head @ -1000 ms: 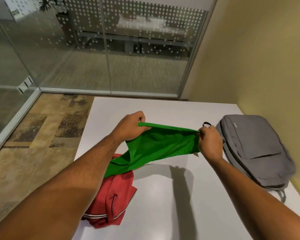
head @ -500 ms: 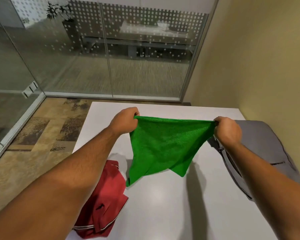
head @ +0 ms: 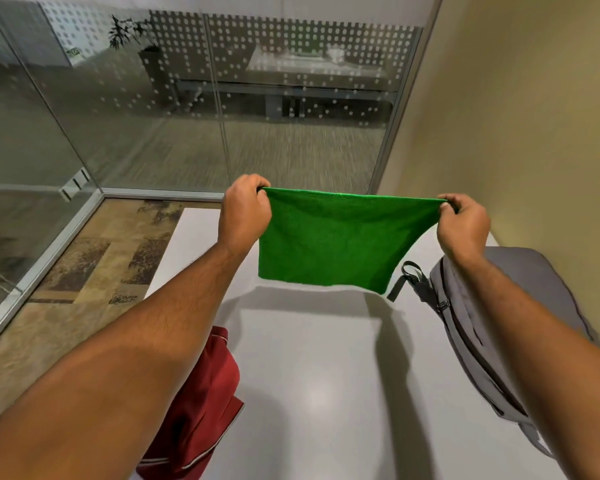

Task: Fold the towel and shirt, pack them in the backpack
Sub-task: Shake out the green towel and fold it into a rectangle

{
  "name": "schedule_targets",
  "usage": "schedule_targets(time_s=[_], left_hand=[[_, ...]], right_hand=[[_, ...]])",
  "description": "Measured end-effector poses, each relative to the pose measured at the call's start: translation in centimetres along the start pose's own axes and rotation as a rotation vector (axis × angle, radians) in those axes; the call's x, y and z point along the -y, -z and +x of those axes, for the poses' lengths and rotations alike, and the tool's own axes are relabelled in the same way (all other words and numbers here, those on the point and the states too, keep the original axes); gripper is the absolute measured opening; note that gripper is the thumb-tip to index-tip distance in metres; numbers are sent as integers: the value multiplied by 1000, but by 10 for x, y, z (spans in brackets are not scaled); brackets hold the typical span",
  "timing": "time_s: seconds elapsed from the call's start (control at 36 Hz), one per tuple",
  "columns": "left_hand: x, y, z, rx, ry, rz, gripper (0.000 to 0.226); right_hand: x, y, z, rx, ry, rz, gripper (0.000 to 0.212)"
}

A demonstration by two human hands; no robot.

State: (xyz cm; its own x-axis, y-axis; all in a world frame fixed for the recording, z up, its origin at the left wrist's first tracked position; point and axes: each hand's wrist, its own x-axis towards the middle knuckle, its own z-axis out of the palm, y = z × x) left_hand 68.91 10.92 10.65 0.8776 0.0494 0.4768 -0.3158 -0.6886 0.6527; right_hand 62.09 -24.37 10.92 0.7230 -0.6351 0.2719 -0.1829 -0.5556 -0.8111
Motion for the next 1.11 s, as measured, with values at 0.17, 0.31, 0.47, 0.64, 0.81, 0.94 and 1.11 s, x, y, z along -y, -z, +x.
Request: schedule_targets(time_s=[0.17,0.31,0.47,0.64,0.81,0.94,1.11], left_hand=[[10,2,-46,-13,29,-3,16],[40,-2,-106,132,77,75,14],[83,-9,-191,289,149,163,15],[124,-19,-261,563,191,275,32],[148,-21,-317,758,158,330,41],[155,-15,-346,856,63,338,34],[164,-9,-369,889,28,325,26]], right_hand=[[-20,5,-43,-23,78,-124,30],[-62,6,-89,148,84,-260,24],[-124,3,-146,367,103,-485,24],[-165,6,-198,550,41,-649,27],[-195,16,-246,707,32,-716,29],[-211,25,-281,798,-13,-800,34],[-224,38,-312,867,-73,-828,31]])
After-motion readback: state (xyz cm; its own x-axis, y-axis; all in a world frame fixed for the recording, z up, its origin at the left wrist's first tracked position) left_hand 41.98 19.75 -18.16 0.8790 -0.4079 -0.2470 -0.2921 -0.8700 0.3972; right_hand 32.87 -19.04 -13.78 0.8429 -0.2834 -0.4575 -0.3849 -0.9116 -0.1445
